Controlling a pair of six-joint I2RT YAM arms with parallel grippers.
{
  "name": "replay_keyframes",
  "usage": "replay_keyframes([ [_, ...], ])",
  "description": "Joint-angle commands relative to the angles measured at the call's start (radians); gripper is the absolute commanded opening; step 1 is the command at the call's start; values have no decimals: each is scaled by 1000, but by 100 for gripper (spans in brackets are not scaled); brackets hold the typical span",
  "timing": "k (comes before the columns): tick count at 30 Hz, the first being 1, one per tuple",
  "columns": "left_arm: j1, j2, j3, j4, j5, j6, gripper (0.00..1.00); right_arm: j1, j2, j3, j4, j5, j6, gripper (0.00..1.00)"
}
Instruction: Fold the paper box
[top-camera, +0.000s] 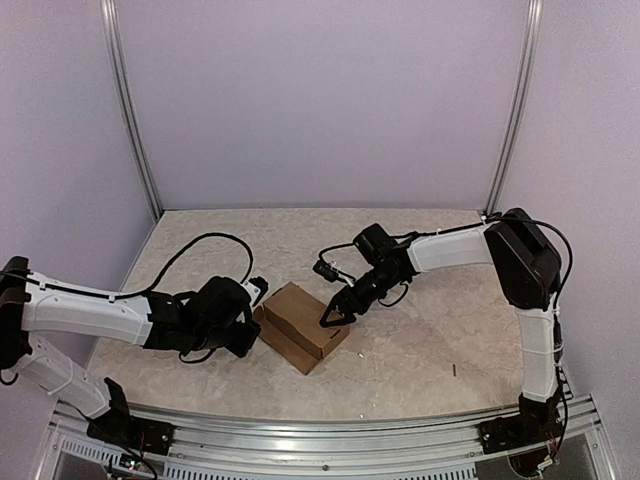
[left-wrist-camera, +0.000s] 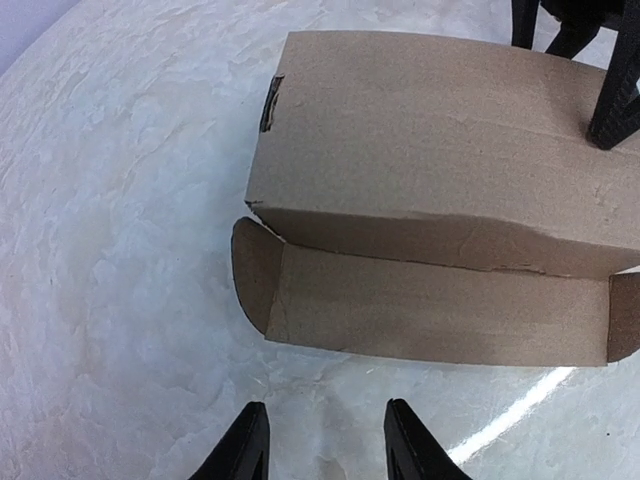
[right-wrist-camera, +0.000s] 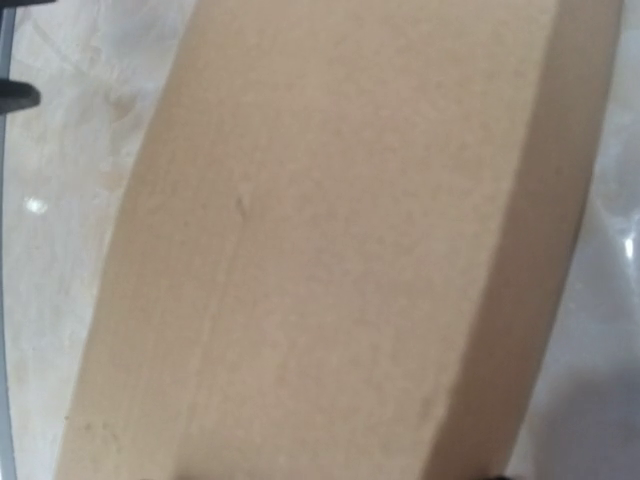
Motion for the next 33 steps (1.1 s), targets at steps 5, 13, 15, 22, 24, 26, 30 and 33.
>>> replay_keyframes([
  [5, 111, 5, -85, 221, 82, -11, 42, 5, 4, -4, -83, 49, -25, 69],
  [13, 214, 74, -148, 440, 232, 65, 27, 0, -3, 2, -96, 44, -41, 71],
  [15, 234, 86, -153, 480, 284, 73, 25, -2, -2, 7, -105, 43, -52, 72],
  [22, 281, 173, -133, 536, 358, 104, 17, -14, 8, 63, -155, 49, -97, 76],
  [24, 285, 200, -125, 543, 361, 115, 16, -16, 13, 93, -182, 57, -114, 78],
  [26, 289, 219, -118, 547, 370, 120, 14, -20, 21, 130, -207, 68, -127, 79],
  [30, 290, 238, -129, 583, 376, 134, 9, -27, 54, 215, -247, 86, -142, 80],
  [33, 290, 233, -148, 624, 408, 147, 6, -27, 106, 304, -277, 87, -145, 80],
])
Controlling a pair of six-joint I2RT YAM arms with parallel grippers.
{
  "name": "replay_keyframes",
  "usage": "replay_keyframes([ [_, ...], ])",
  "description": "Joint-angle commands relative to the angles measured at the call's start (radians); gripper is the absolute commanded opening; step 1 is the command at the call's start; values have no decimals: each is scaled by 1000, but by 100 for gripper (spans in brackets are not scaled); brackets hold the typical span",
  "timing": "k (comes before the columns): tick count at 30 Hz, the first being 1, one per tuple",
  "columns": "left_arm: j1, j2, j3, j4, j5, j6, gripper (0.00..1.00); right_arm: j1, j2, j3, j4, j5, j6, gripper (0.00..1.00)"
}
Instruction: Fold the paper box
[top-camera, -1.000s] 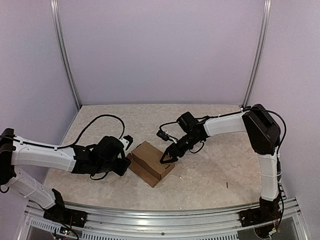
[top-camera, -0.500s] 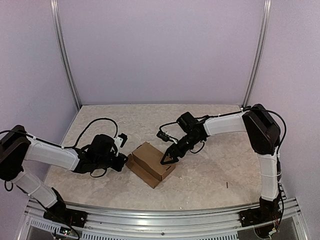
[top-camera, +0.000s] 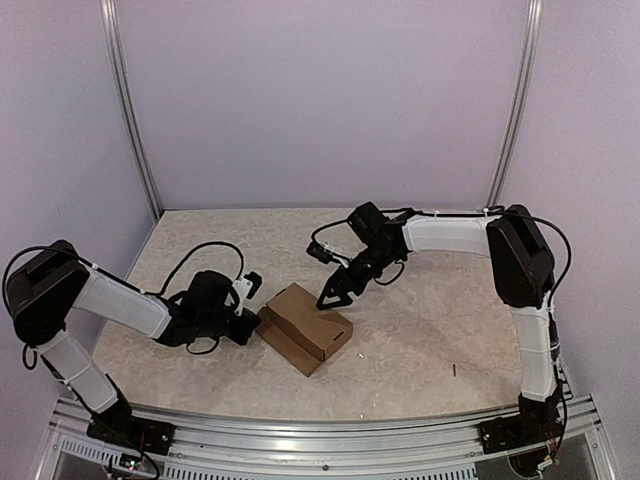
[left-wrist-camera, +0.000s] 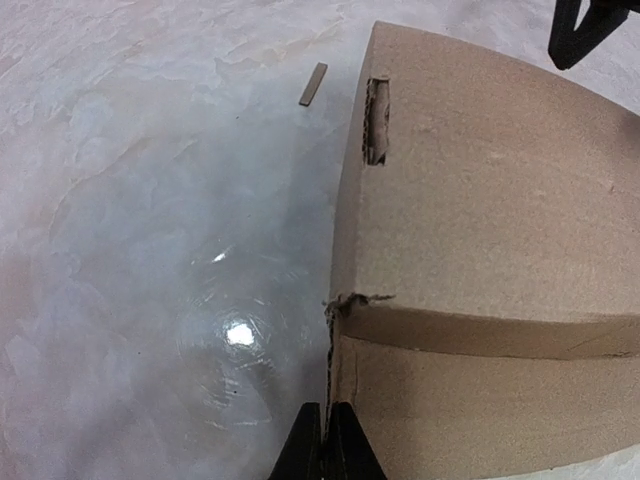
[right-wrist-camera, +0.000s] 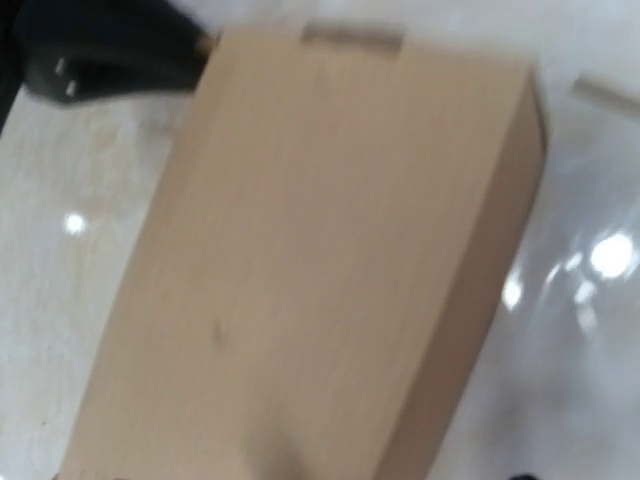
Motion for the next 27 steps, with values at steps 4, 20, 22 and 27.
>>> replay_keyframes([
  [4, 7, -11, -31, 129, 41, 55, 6, -9, 152, 213, -112, 17, -15, 80],
  [20, 5, 31, -15, 150, 52, 66, 0, 5, 244, 308, -127, 20, 29, 76],
  [22, -1, 23, -22, 156, 39, 74, 0, 5, 252, 309, -128, 18, 33, 75],
  [27, -16, 20, -11, 149, 24, 100, 0, 5, 265, 308, -128, 7, 32, 74],
])
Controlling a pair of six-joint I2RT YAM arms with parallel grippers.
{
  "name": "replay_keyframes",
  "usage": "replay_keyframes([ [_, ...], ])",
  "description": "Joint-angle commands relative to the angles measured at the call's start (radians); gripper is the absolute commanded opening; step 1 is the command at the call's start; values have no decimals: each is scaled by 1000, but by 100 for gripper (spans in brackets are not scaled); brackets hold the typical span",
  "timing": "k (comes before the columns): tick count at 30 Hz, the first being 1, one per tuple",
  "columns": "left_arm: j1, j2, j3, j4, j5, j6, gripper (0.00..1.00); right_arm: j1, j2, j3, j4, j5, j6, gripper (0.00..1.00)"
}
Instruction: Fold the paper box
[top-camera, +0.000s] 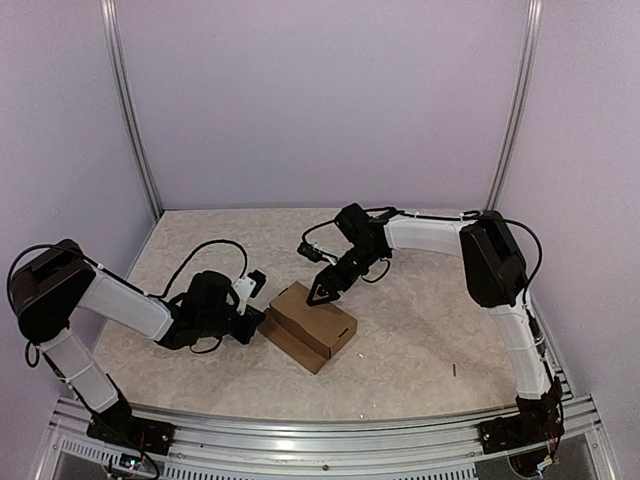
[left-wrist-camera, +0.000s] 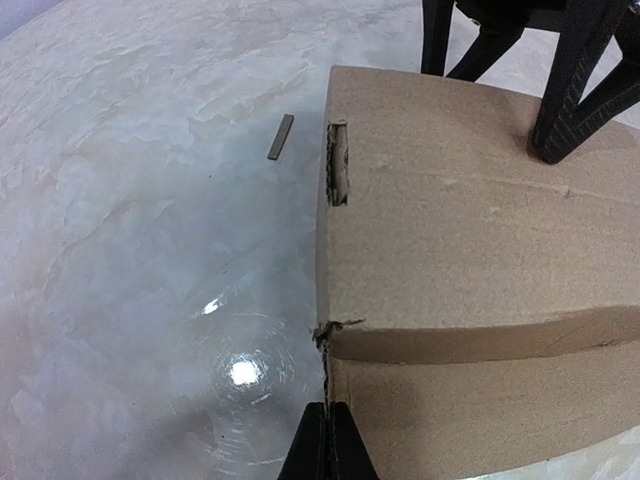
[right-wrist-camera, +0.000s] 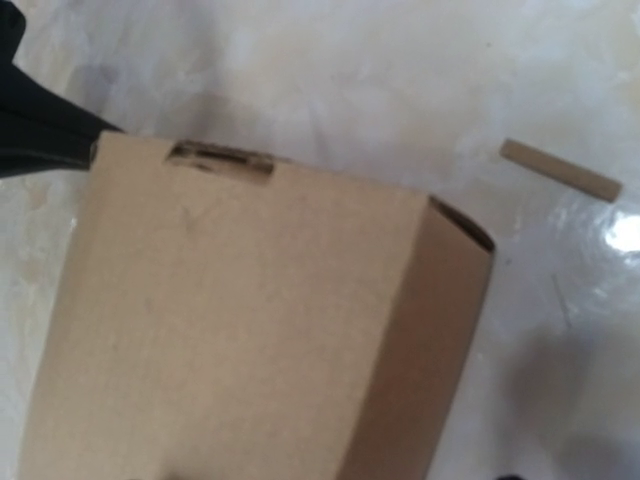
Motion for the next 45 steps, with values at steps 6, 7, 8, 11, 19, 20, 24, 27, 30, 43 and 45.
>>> replay_keyframes([
  [6, -30, 19, 61, -46, -66, 44, 0, 14, 54, 18, -26, -10, -7, 73],
  [7, -32, 22, 70, -58, -71, 66, 0, 17, 54, 18, -27, -10, -10, 73],
  [8, -34, 26, 75, -67, -76, 70, 0, 18, 54, 18, -28, -10, -13, 73],
  [11, -36, 28, 86, -86, -91, 69, 0, 24, 54, 19, -32, -10, -27, 72],
  [19, -30, 34, 126, -152, -87, 71, 0, 33, 65, 28, -39, -4, -56, 72],
  [20, -29, 36, 129, -158, -85, 72, 0, 34, 66, 31, -40, -4, -58, 72],
  [24, -22, 38, 136, -173, -82, 75, 0, 38, 67, 41, -40, -6, -95, 72],
  [27, -7, 37, 134, -174, -69, 84, 0, 41, 68, 53, -39, -26, -148, 72],
  [30, 3, 45, 147, -181, -65, 99, 0, 50, 80, 78, -58, -55, -223, 73],
  [43, 10, 57, 187, -205, -76, 136, 0, 77, 150, 182, -141, -115, -333, 73],
  [45, 11, 58, 194, -210, -79, 140, 0, 80, 158, 194, -159, -124, -349, 73],
])
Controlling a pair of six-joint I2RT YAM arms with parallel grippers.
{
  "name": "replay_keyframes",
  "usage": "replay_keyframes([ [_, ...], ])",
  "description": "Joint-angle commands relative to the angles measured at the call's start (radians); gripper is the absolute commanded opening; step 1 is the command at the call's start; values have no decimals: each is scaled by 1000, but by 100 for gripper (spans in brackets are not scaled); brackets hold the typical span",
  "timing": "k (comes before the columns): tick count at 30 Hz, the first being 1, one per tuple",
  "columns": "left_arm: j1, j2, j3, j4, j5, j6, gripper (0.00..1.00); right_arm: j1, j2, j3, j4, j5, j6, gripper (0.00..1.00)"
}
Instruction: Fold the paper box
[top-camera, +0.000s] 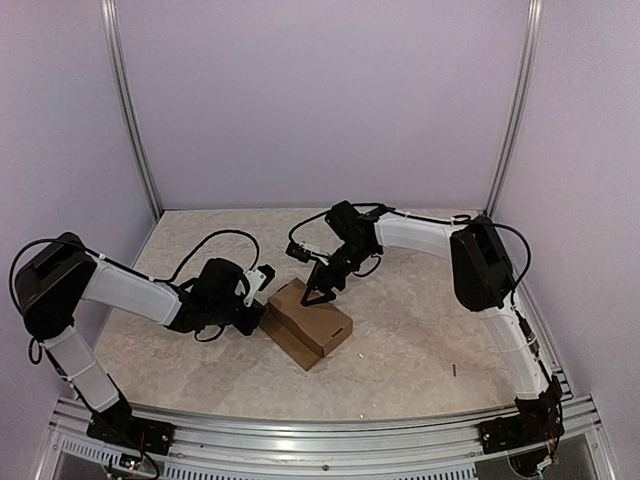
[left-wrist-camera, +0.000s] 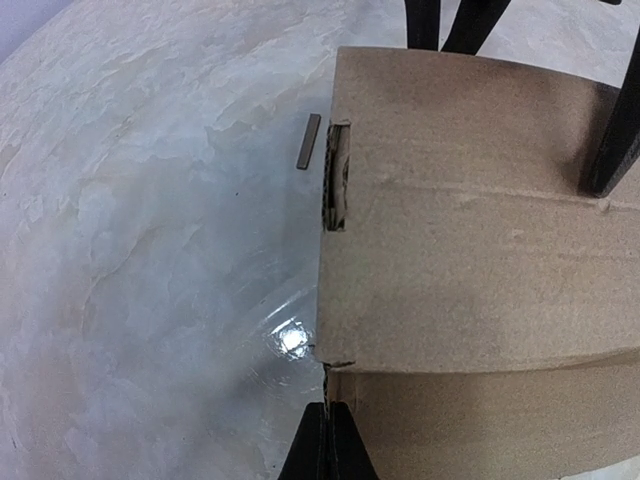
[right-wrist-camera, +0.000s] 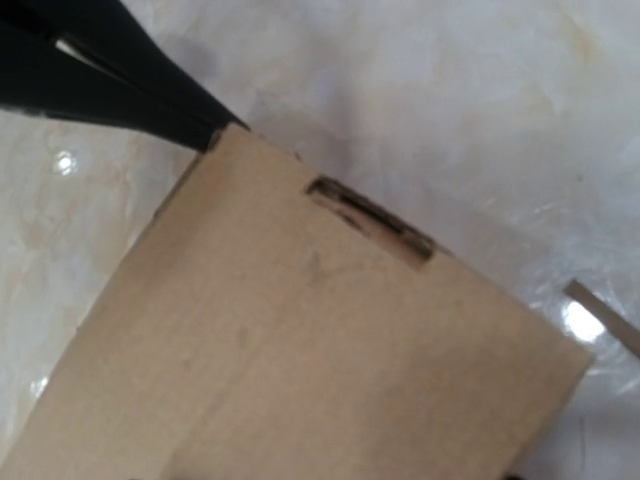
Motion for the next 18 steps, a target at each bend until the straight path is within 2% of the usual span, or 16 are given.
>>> replay_keyframes([
  [1, 5, 24, 47, 5, -7, 23, 0, 58, 66, 22, -69, -81, -86, 73],
  [18, 5, 38, 162, -120, -63, -2, 0, 93, 58, 29, -96, -135, -106, 73],
])
